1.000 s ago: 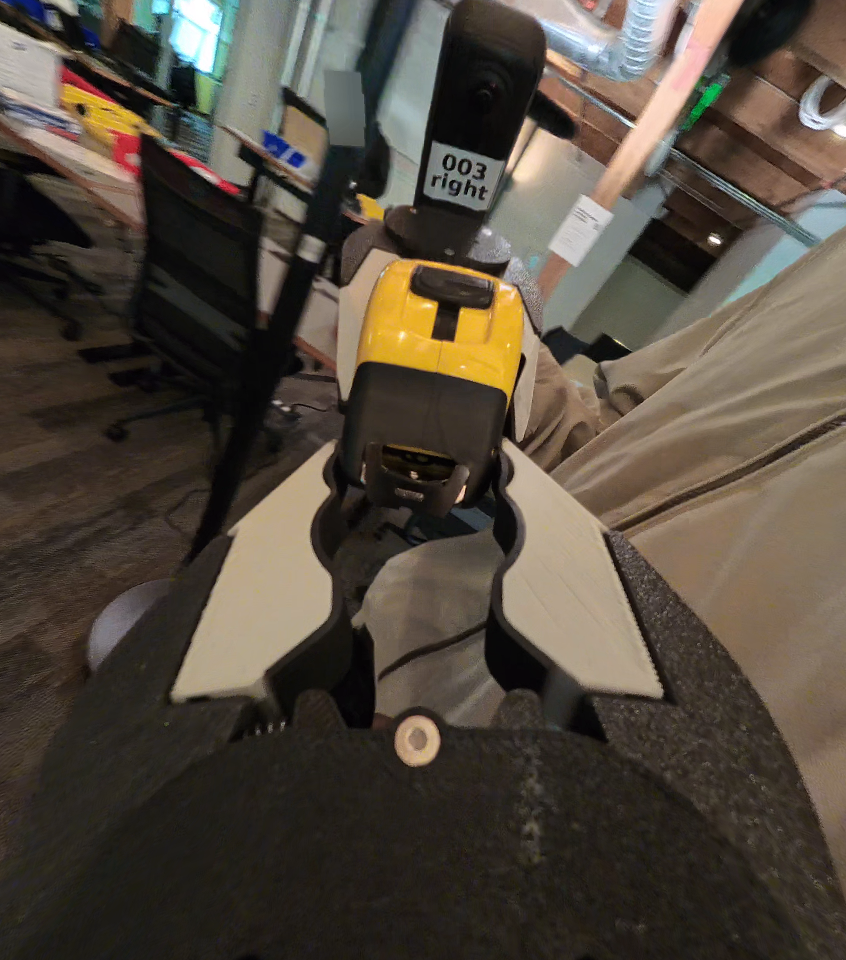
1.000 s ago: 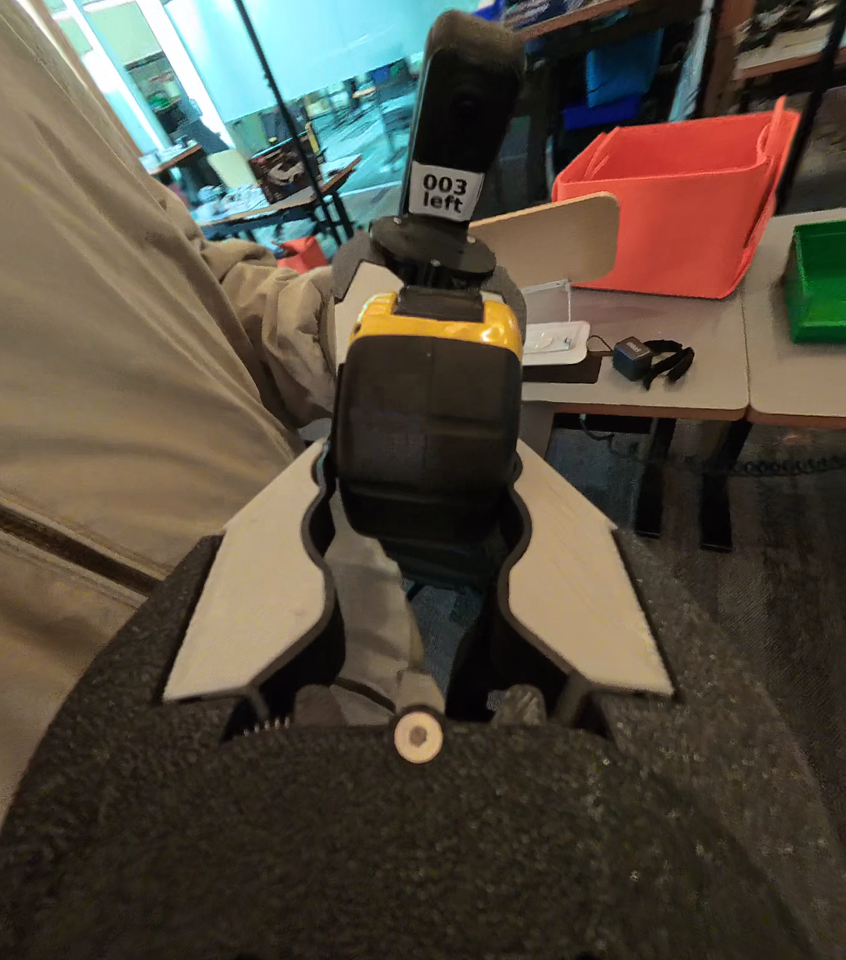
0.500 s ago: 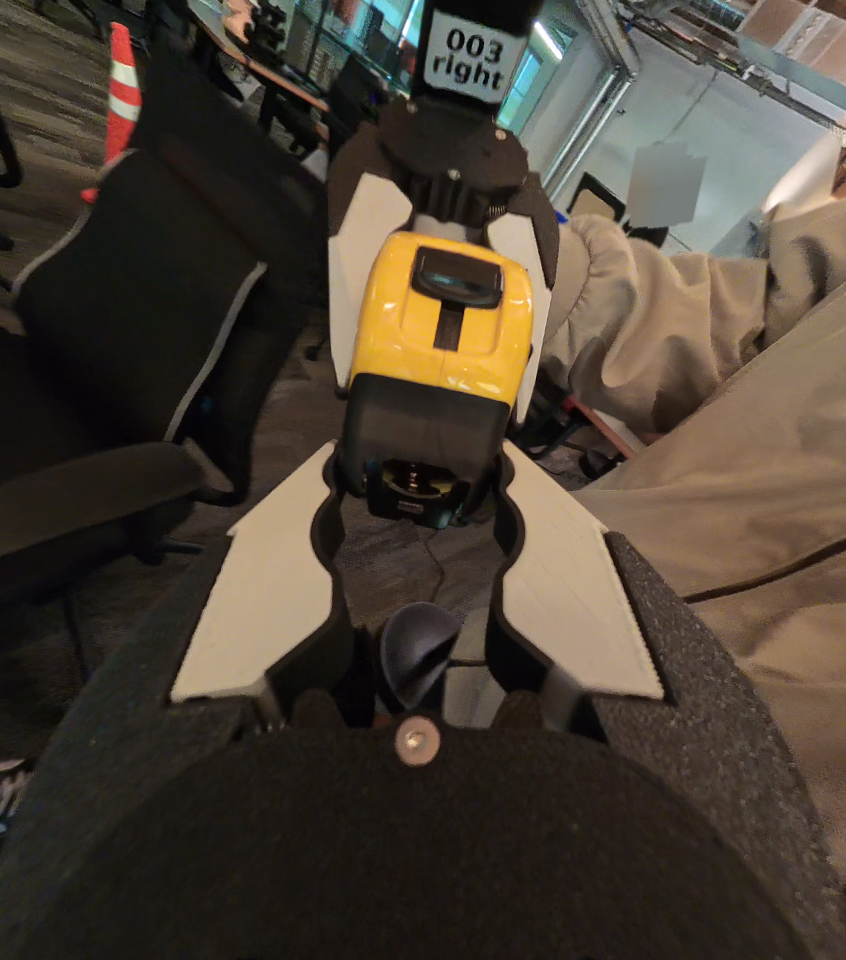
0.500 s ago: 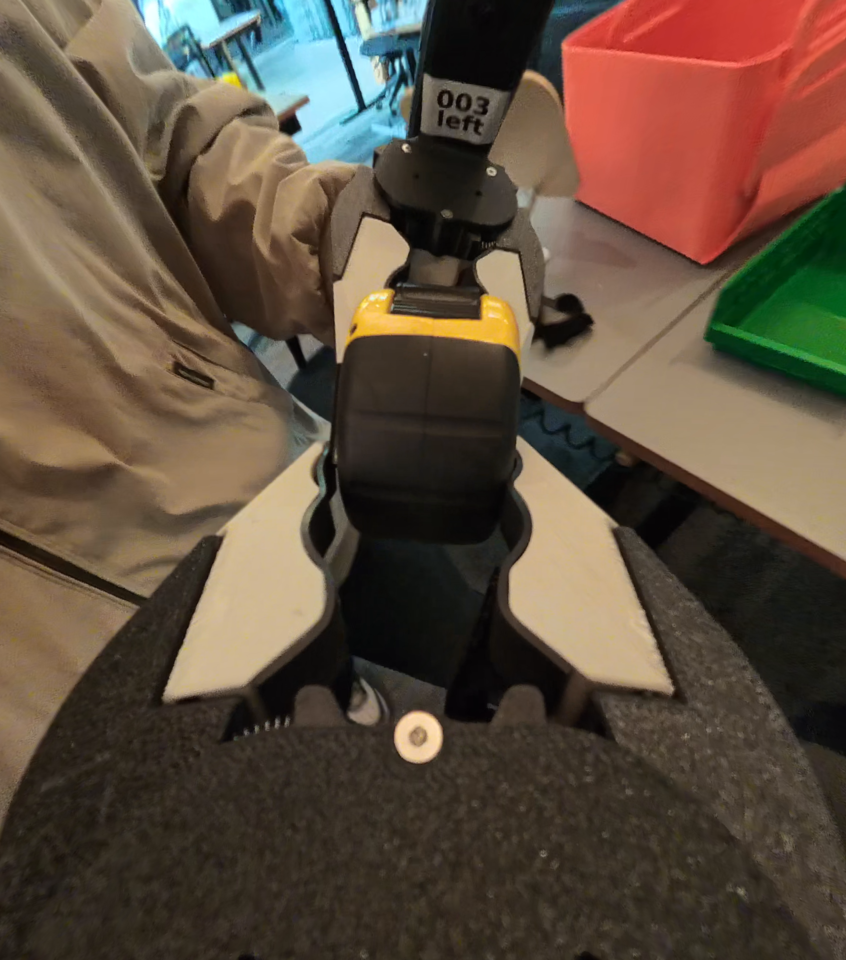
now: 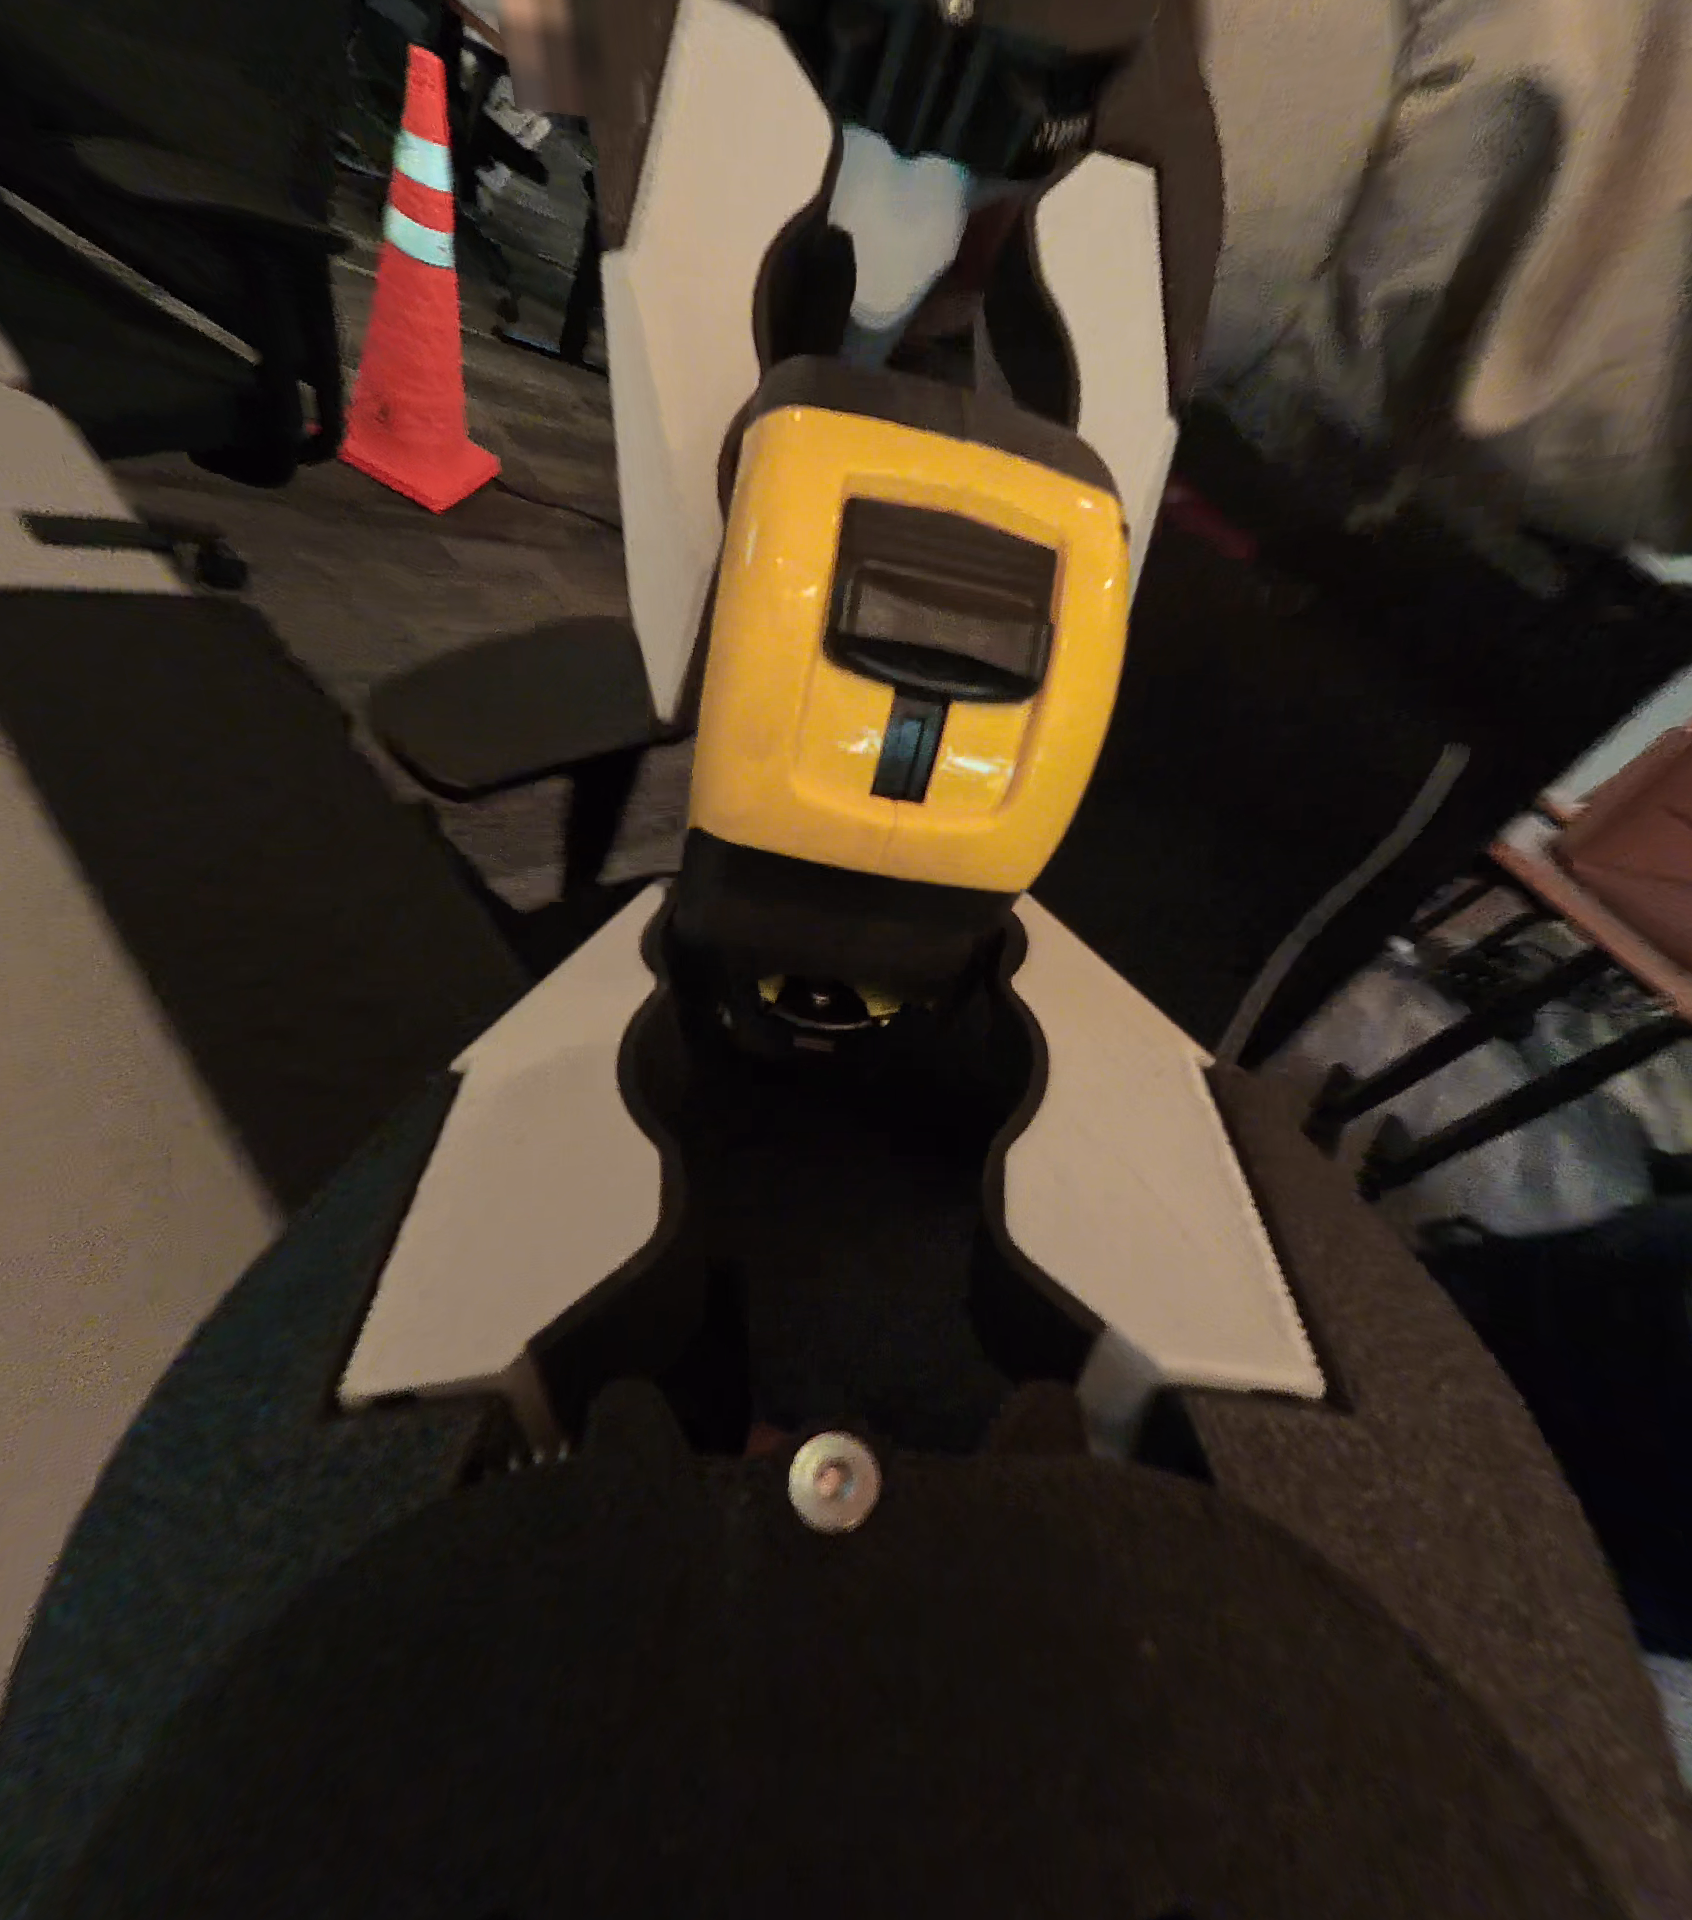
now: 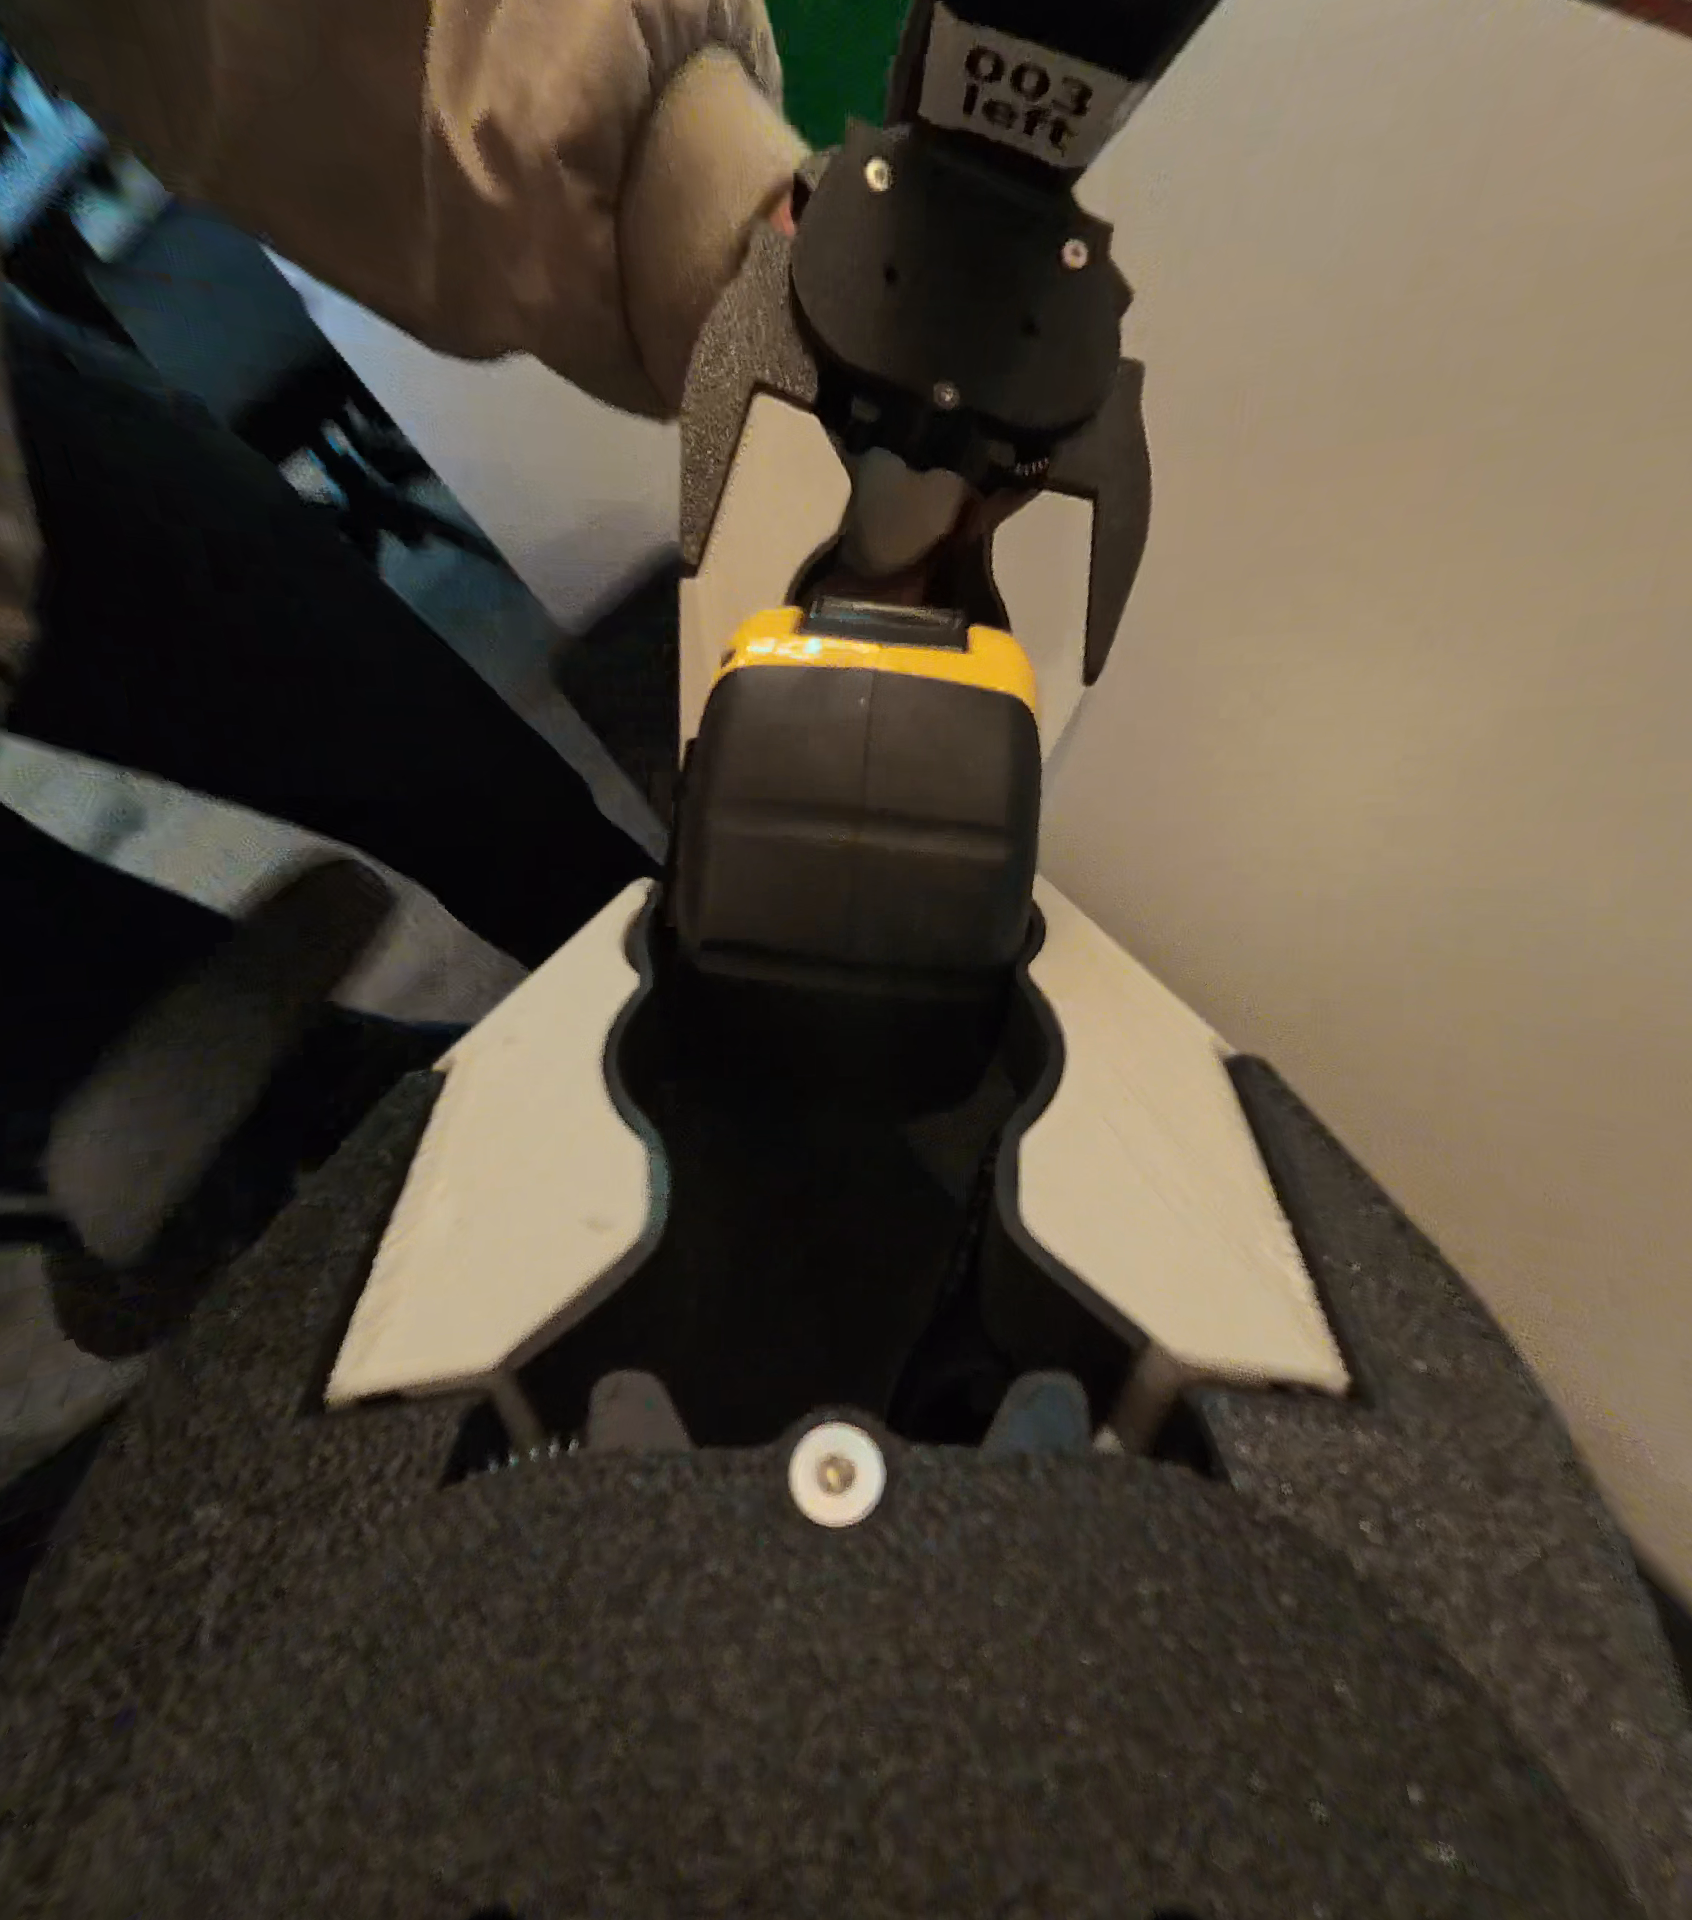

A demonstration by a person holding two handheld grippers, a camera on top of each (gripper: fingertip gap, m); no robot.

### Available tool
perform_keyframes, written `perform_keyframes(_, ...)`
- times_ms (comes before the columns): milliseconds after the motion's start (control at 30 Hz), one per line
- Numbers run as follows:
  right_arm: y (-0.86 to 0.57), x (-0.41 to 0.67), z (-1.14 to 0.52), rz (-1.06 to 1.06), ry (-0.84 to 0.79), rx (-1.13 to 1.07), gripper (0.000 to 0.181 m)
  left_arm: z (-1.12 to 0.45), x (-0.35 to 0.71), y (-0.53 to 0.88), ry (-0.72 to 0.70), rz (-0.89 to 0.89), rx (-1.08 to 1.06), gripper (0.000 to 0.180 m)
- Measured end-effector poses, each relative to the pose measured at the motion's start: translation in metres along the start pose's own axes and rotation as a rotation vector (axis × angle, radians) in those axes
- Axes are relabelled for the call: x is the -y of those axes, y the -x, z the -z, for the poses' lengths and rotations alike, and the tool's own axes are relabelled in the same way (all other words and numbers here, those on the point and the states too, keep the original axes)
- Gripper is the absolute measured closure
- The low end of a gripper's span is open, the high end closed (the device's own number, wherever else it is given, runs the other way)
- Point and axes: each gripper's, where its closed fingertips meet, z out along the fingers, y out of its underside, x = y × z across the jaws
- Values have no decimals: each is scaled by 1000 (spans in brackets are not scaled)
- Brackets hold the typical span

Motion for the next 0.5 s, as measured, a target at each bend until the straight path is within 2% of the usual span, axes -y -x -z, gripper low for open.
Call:
perform_keyframes(133, -107, -45, 36, 107, 91, -26, 117, -42, 26, 117, 5, -82, 84, 124)
perform_keyframes(333, -221, -112, 62, 287, 290, 20, 117, -93, 30, 249, 100, -164, 265, 123)
perform_keyframes(433, -254, -144, 69, 351, 391, 57, 117, -110, 22, 288, 206, -166, 389, 124)
perform_keyframes(500, -268, -156, 73, 386, 402, 72, 117, -116, 21, 304, 253, -149, 457, 124)
